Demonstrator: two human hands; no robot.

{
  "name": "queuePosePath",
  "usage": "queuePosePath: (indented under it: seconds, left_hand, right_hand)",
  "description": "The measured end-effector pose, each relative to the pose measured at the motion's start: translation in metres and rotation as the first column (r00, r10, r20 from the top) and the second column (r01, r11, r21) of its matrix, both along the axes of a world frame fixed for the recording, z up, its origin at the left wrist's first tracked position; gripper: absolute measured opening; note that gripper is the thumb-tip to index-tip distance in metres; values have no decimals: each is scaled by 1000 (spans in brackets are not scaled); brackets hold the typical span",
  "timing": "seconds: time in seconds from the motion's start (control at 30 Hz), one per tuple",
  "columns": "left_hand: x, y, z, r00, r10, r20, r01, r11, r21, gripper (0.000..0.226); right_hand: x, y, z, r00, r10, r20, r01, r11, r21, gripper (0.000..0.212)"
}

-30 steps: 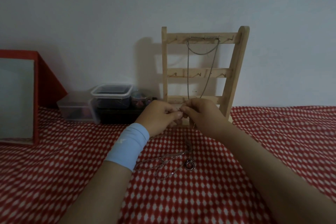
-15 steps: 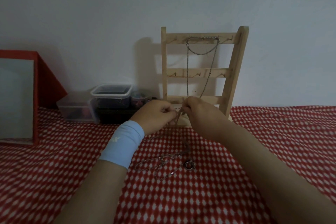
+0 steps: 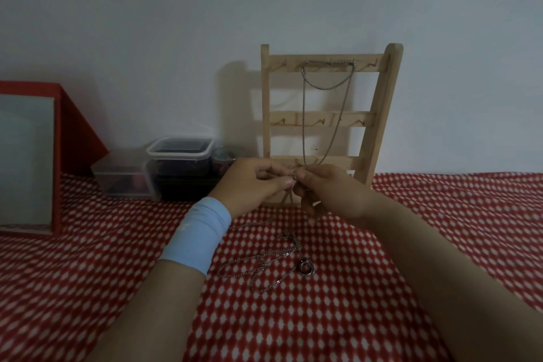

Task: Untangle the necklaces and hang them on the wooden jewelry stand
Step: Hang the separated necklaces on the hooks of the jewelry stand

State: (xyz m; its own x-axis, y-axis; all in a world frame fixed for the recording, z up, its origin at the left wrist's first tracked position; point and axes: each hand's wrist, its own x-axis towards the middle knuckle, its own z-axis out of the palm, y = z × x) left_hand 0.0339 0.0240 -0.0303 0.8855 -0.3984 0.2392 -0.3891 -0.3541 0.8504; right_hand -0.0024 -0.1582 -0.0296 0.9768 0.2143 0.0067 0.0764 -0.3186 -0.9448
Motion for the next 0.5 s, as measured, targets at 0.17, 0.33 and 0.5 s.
queuePosePath:
  seconds: [0.17, 0.33, 0.5]
  left_hand:
    - [0, -3, -2, 997, 72, 32, -70, 996, -54, 6]
    - [1, -2, -3, 996, 75, 37, -73, 995, -64, 12]
    - [0, -1, -3, 999, 33, 26, -34, 998, 46, 7]
  right_hand:
    - [1, 2, -1, 991, -95, 95, 92, 995, 27, 30]
    - [-1, -1, 0, 980, -128, 151, 120, 991, 59, 15]
    - [2, -6, 1, 970, -66, 234, 111, 977, -183, 15]
